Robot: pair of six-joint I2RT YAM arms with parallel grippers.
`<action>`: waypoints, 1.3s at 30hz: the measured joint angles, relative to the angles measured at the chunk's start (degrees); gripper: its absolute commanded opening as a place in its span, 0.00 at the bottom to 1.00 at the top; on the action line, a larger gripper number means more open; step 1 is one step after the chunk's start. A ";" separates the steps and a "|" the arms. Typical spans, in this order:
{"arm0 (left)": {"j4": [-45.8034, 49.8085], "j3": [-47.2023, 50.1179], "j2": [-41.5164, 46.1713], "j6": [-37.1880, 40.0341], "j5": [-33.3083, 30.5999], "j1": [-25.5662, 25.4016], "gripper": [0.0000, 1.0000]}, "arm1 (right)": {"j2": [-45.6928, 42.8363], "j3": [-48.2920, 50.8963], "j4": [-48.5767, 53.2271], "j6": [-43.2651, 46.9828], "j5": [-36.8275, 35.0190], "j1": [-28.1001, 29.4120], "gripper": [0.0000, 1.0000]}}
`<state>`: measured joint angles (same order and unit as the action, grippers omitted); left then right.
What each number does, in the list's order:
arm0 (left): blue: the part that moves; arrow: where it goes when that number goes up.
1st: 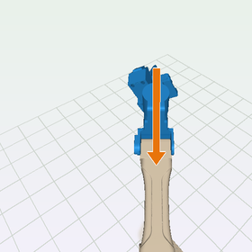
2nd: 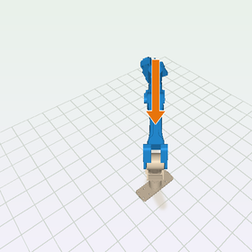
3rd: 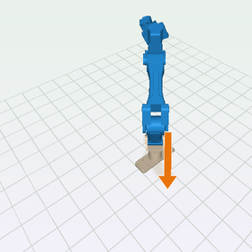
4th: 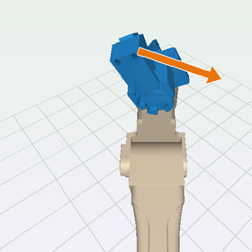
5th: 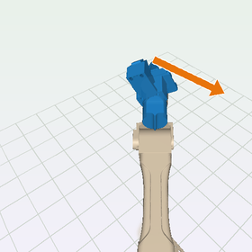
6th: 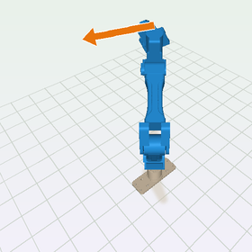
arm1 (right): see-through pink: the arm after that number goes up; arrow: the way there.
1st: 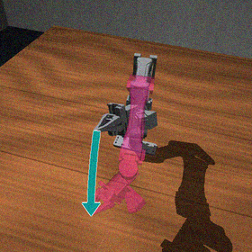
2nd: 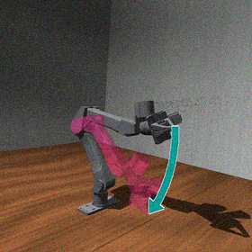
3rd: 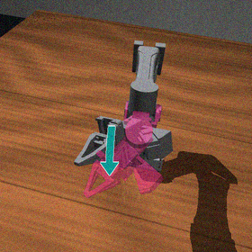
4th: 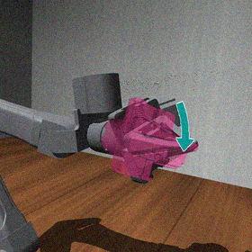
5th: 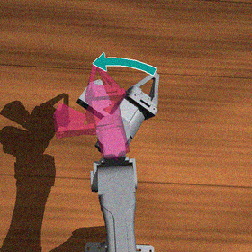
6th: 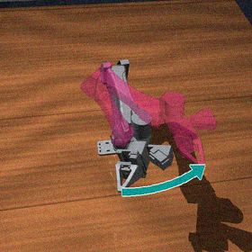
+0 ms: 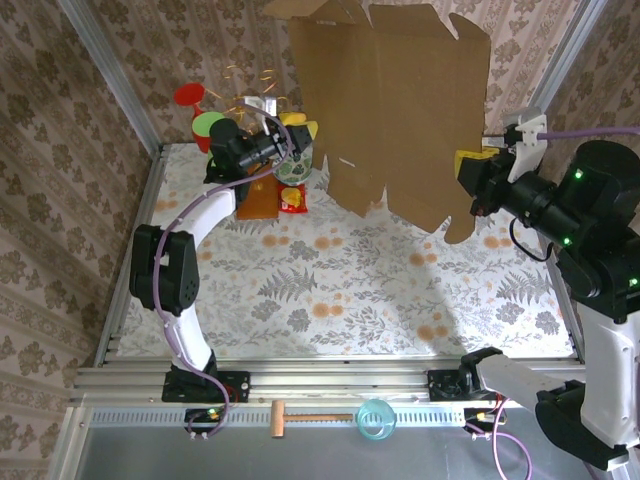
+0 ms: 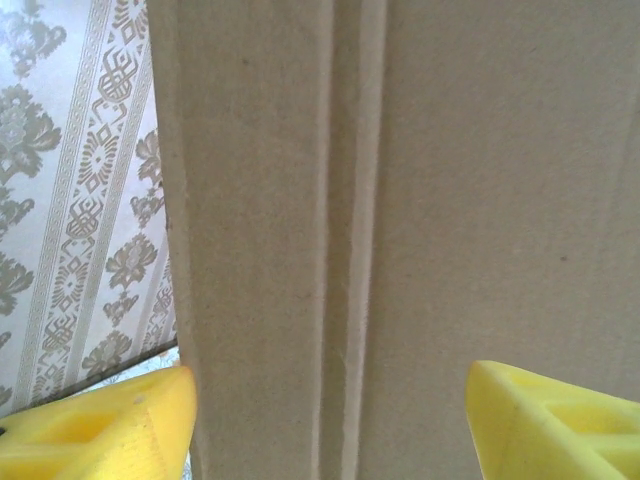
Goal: Fold the paper box
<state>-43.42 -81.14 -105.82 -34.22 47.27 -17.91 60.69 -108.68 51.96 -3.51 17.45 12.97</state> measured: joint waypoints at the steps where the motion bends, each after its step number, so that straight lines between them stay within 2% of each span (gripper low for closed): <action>1: -0.55 0.00 0.00 -0.33 0.13 0.00 0.72 | -0.02 -0.15 -0.04 -0.20 1.14 -0.46 0.00; 12: -2.49 0.37 1.18 -2.19 0.28 0.07 0.72 | 0.24 -0.52 -0.35 -3.26 9.44 -4.31 0.00; 23: -1.14 7.56 14.97 -5.22 -0.48 2.29 0.74 | 0.63 -2.93 -2.45 -6.43 13.03 -6.27 0.00; 28: -0.20 8.59 18.56 -11.08 -1.33 6.71 0.72 | 2.12 -3.06 -7.91 -11.45 13.46 -7.04 0.00; 32: 4.02 12.81 21.62 -16.06 -6.38 6.84 0.71 | 4.07 -3.23 -13.16 -16.13 13.40 -7.50 0.00; 37: 14.64 17.27 28.68 -19.54 -16.98 0.44 0.76 | 6.08 -3.48 -17.81 -21.62 13.20 -8.48 0.00; 39: 15.80 18.21 30.91 -21.11 -19.98 -2.29 0.76 | 6.40 -3.48 -19.52 -23.52 13.20 -8.72 0.00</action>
<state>-27.62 -62.94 -74.91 -55.33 27.29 -20.21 67.09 -112.16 32.45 -27.03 30.65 4.25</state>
